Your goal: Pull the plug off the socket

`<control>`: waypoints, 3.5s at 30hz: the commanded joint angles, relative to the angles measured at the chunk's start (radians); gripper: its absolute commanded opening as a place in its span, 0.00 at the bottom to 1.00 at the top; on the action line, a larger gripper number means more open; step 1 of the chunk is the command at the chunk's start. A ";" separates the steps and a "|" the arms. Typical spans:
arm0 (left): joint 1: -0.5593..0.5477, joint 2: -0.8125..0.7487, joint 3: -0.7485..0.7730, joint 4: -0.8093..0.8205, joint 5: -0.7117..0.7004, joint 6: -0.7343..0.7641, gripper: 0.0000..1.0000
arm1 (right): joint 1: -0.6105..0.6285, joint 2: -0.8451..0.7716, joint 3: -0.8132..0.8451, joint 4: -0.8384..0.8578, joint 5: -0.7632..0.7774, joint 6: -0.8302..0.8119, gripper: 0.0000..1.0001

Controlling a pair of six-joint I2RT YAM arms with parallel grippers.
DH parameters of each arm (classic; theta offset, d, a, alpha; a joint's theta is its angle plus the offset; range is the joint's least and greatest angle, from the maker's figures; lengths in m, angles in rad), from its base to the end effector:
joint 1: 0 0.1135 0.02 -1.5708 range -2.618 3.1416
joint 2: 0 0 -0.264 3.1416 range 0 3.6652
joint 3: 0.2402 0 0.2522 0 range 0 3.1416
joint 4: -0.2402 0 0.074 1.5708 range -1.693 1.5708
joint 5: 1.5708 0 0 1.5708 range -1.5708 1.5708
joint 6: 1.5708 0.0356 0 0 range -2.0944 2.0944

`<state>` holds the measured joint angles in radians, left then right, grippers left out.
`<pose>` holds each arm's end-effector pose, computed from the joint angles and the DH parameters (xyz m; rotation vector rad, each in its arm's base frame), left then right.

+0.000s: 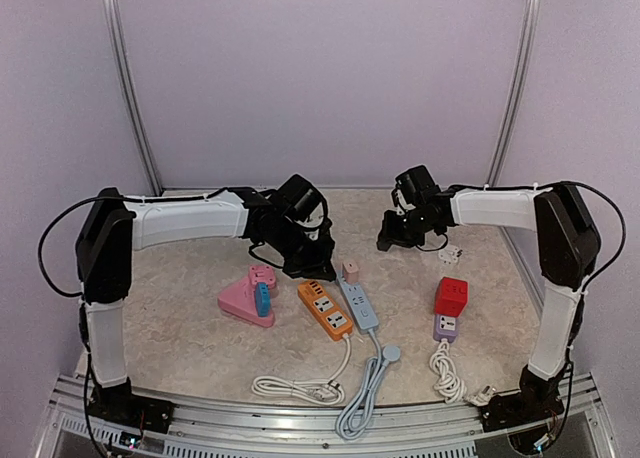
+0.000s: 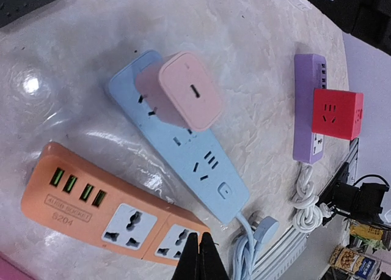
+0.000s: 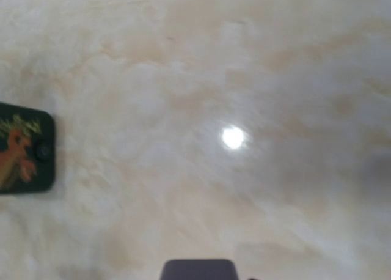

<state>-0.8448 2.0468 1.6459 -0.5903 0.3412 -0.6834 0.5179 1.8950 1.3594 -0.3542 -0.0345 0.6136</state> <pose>0.2891 -0.3436 0.2178 0.3700 2.7861 -0.9282 0.3594 0.2062 0.2052 0.1058 2.5335 0.5185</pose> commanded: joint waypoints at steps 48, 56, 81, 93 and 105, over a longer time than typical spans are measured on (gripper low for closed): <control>0.067 -0.066 -0.146 0.067 -0.006 -0.036 0.00 | -0.008 -0.004 -0.005 -0.084 0.118 -0.074 0.73; 0.076 -0.065 -0.155 0.072 -0.004 -0.036 0.00 | 0.079 -0.052 0.017 -0.115 0.155 -0.061 0.72; 0.110 -0.092 -0.233 0.133 0.016 -0.050 0.00 | 0.311 0.116 0.223 -0.285 0.252 -0.072 0.47; 0.103 -0.006 -0.132 0.142 0.045 -0.037 0.00 | 0.322 0.157 0.208 -0.261 0.218 -0.065 0.20; 0.077 0.105 -0.032 0.163 0.074 -0.025 0.00 | 0.344 0.115 0.120 -0.262 0.218 -0.013 0.32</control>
<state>-0.7525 2.1136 1.5761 -0.4442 0.3943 -0.7273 0.8433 2.0060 1.5425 -0.5713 0.1925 0.5690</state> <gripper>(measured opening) 0.003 0.279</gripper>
